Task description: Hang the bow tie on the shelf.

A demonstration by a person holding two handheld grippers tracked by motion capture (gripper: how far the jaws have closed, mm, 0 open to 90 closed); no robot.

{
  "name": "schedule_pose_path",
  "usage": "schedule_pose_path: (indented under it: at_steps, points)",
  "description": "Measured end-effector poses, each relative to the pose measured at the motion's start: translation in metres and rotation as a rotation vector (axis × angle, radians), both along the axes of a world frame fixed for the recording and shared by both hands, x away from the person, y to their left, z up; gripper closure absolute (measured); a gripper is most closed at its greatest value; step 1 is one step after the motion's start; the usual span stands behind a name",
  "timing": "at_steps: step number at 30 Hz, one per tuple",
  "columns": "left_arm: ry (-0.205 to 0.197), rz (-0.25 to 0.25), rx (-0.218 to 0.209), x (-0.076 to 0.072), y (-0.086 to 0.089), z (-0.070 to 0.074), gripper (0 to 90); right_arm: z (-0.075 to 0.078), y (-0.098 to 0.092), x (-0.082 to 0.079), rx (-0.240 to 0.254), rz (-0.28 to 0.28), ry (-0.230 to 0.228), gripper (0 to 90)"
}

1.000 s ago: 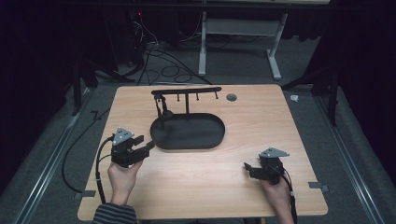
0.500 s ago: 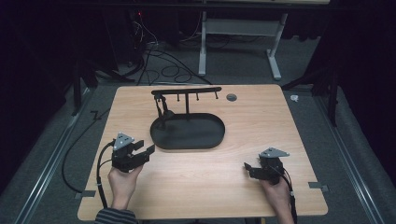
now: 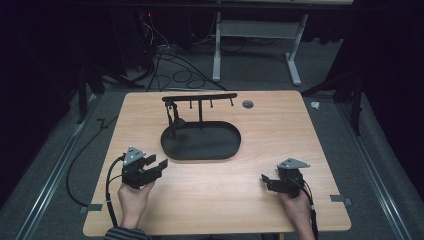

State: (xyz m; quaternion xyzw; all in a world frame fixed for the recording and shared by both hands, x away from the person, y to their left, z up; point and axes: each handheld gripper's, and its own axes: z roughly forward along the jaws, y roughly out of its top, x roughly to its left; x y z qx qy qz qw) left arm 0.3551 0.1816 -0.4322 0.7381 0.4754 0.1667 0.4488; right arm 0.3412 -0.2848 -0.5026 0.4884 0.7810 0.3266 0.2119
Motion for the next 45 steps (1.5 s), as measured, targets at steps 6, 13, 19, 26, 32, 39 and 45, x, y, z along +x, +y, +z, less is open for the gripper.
schedule_pose_path:
  at_steps: [6, 13, 19, 26, 32, 39, 45]
  points:
    - [0.016, -0.005, -0.003, -0.001, -0.003, -0.006, 48.2, 0.0, 0.0, 0.0, 0.0, 0.0, 0.0, 26.6]
    - [0.021, -0.007, -0.006, -0.002, -0.006, -0.011, 48.1, 0.0, 0.0, 0.0, 0.0, 0.001, 0.0, 26.6]
    - [0.03, -0.013, 0.006, -0.003, -0.01, -0.016, 48.2, 0.0, 0.0, 0.0, 0.0, 0.002, -0.001, 26.6]
    - [0.045, -0.015, 0.005, -0.003, -0.011, -0.022, 48.1, 0.0, 0.0, 0.0, -0.001, 0.001, -0.001, 26.6]
    - [0.053, -0.014, 0.005, -0.004, -0.012, -0.027, 48.1, 0.0, 0.0, 0.0, -0.001, 0.001, -0.001, 26.6]
    - [0.07, -0.018, 0.003, -0.003, -0.016, -0.036, 48.1, 0.0, 0.0, 0.0, -0.001, 0.002, -0.001, 26.6]
    - [0.079, -0.017, 0.012, -0.003, -0.02, -0.042, 48.1, 0.0, 0.0, 0.0, 0.0, 0.001, -0.001, 26.6]
